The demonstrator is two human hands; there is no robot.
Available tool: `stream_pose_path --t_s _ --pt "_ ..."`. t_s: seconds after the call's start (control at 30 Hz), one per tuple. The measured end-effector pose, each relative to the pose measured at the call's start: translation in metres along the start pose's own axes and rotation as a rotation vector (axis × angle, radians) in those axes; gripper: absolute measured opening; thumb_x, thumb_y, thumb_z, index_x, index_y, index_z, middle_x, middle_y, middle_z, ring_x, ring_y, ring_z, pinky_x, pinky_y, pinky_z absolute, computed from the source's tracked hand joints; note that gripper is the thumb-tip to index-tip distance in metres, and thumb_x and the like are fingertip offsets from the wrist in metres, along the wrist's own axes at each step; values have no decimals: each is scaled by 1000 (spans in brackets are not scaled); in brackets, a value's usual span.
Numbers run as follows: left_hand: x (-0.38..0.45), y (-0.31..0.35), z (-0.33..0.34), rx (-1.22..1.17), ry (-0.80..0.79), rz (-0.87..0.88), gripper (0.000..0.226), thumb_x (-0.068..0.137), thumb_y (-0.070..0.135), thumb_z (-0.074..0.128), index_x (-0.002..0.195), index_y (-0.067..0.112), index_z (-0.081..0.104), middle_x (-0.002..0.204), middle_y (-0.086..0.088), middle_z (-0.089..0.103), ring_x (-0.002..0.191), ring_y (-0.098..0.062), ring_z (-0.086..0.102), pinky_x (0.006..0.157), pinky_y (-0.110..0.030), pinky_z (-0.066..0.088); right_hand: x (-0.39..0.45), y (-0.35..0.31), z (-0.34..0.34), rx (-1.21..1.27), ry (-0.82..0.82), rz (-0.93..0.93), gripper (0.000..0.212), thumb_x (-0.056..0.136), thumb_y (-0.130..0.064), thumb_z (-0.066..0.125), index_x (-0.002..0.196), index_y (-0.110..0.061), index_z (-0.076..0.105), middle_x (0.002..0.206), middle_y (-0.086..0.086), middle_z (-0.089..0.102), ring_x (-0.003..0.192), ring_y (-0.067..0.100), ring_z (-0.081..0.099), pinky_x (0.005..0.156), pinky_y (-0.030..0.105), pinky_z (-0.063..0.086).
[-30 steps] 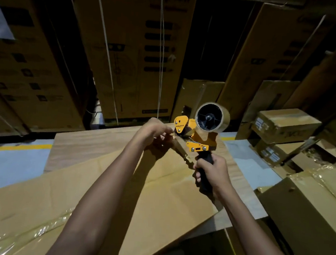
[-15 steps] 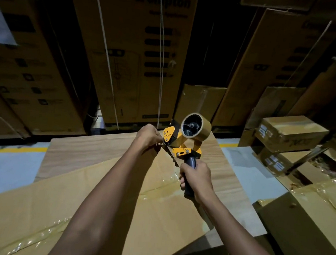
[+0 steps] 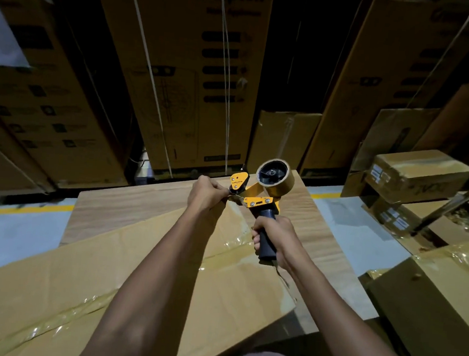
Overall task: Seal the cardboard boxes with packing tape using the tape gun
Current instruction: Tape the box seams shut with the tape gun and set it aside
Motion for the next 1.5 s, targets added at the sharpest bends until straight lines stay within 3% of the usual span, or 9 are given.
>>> stream_pose_path --t_s 0.37,0.53,0.67,0.8,0.93,1.1,1.27,1.4,1.5 --pt "-2 1 2 66 70 -32 18 89 27 77 73 20 76 78 1 72 80 -18 68 74 -39 59 -10 -10 1 -170 51 -90 5 84 -8 59 89 -8 61 65 10 63 56 24 57 59 39 51" --pt "-2 -1 -3 78 94 73 20 92 21 68 73 21 73 79 3 70 89 -20 63 91 -46 40 -18 -22 2 -300 80 -182 7 90 -6 57 97 -10 58 68 11 65 55 22 59 57 37 53" --pt "-12 4 -5 95 114 190 17 91 25 68 74 22 69 76 8 66 78 -8 54 99 -54 32 -24 -17 -10 -311 105 -171 9 89 -6 58 98 -10 58 70 12 65 57 23 60 58 38 54" --pt "-16 14 -3 179 96 399 5 92 35 70 92 29 69 112 8 66 112 -19 53 87 -43 29 -34 -8 -21 -369 147 -186 12 88 -7 60 98 -12 58 73 17 71 55 23 63 61 42 60" --pt "-16 16 3 248 83 537 25 93 26 73 118 28 72 130 3 55 126 -21 44 90 -37 28 -37 -9 -18 -478 183 -247 7 89 -12 63 96 -13 60 84 18 72 67 28 70 69 48 61" --pt "-13 14 1 127 -20 537 20 89 19 76 109 14 78 135 -3 53 130 -19 45 105 -43 42 -43 -8 -20 -446 180 -243 9 92 -10 63 99 -13 58 90 21 74 65 25 69 69 48 62" --pt "-16 14 -5 149 -112 507 24 96 25 69 113 10 76 137 -5 52 129 -19 45 97 -32 35 -47 -10 -17 -478 201 -249 9 93 -13 63 101 -12 58 91 21 73 68 24 69 68 45 62" --pt "-18 11 -3 206 -49 469 17 93 27 72 105 18 79 136 -2 58 129 -22 47 97 -41 39 -55 -12 -13 -535 233 -280 8 94 -16 64 94 -18 55 92 16 71 76 27 70 67 38 58" --pt "-27 11 -3 307 77 414 12 94 30 70 100 25 79 132 3 62 127 -25 46 97 -50 32 -58 -12 -12 -557 251 -277 11 93 -17 64 89 -20 54 88 12 69 74 24 68 65 37 56"
Point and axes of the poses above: each hand's wrist, its own x-axis towards the middle knuckle, its own z-axis out of the palm, y = z × x, the point moved 7 cm from there along x, towards the middle knuckle
